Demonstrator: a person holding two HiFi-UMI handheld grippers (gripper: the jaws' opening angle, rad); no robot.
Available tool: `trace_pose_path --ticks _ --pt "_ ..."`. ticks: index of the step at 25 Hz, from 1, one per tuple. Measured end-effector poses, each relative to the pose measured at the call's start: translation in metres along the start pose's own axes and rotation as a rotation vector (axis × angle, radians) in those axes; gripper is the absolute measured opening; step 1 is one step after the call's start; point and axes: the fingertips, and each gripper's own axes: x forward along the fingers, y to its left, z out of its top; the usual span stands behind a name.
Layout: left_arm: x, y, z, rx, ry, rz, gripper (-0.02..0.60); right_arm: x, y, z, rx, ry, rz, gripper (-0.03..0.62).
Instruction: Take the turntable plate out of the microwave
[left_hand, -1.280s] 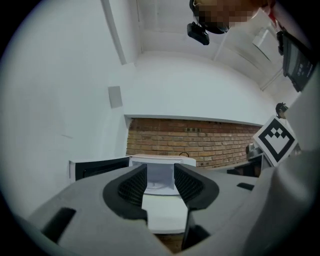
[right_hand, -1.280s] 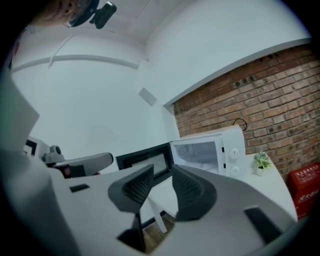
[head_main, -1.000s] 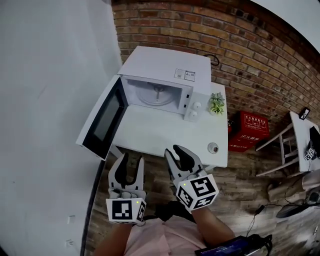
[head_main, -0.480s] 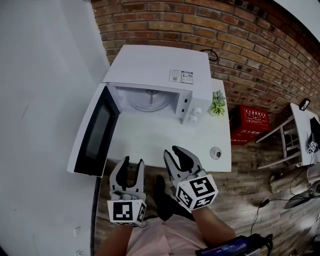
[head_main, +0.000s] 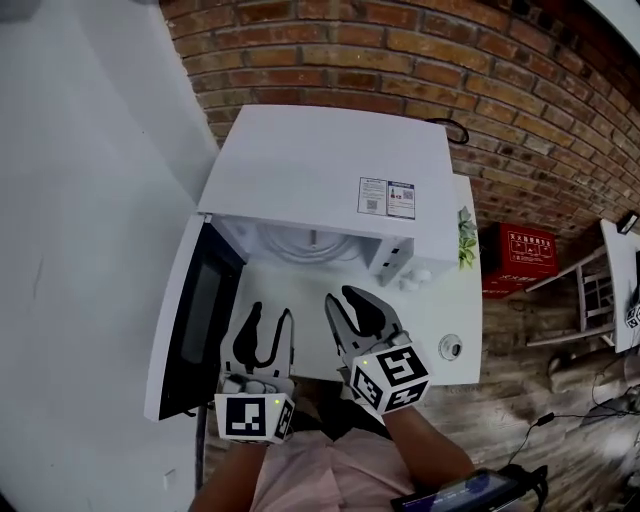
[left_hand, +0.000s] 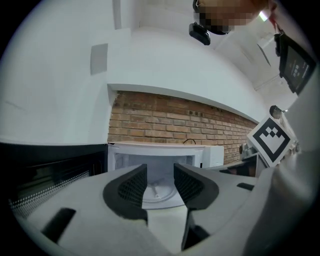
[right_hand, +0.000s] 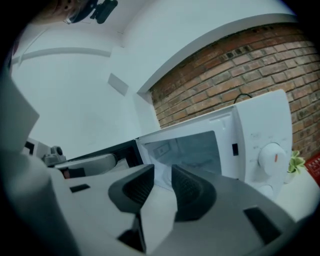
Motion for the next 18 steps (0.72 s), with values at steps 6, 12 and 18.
trace_pose_path --ticks 6,12,18 --pt "0.03 0.014 0.029 0.03 -0.043 0.001 0.172 0.028 0.001 0.033 -0.013 -0.038 0.037 0.114" --pt "0.041 0.014 0.036 0.038 -0.058 -0.014 0.17 0.039 -0.001 0.041 -0.016 -0.05 0.04 0.114" --pt "0.051 0.019 0.027 0.035 -0.035 -0.046 0.147 0.046 -0.007 0.032 0.001 -0.03 0.01 0.114"
